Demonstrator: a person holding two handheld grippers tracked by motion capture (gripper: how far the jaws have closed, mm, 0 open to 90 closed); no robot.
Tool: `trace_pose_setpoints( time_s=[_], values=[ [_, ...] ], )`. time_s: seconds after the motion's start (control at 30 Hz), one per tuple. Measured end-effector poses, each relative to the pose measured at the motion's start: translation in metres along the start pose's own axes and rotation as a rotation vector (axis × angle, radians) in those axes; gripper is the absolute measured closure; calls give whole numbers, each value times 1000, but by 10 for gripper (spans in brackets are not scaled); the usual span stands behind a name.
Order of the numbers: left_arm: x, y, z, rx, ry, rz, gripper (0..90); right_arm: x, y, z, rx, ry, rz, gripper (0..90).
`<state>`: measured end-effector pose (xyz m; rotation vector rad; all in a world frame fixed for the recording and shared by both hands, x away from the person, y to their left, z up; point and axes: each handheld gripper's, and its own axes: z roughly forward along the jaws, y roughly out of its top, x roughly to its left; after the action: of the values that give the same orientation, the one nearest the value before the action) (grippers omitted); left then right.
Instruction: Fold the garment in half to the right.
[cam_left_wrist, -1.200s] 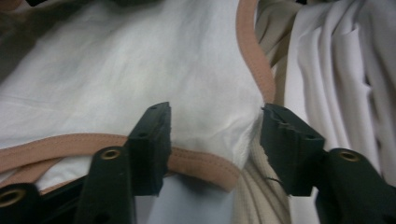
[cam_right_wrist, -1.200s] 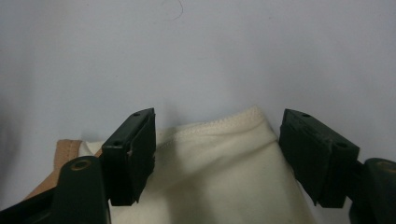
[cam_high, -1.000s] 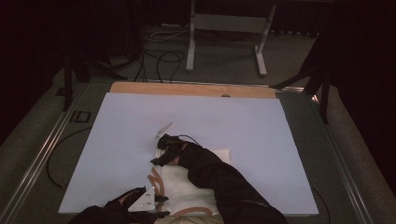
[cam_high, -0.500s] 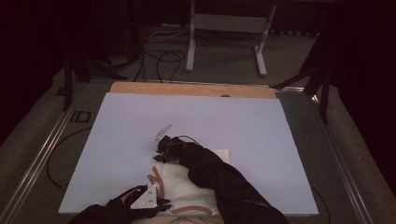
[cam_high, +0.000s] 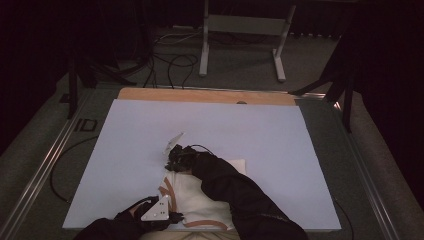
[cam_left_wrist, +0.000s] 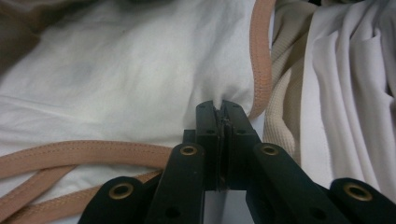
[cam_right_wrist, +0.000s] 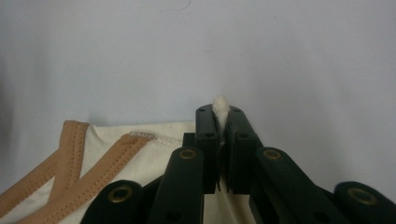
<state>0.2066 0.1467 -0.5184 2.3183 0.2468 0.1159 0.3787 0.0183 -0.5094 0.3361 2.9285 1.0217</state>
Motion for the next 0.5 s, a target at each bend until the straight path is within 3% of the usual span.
trace_pose_setpoints(
  time_s=[0.5],
  values=[
    [1, 12, -6, 2, 3, 43, 886, -4, 5, -22, -54, 2, 2, 856]
  ],
)
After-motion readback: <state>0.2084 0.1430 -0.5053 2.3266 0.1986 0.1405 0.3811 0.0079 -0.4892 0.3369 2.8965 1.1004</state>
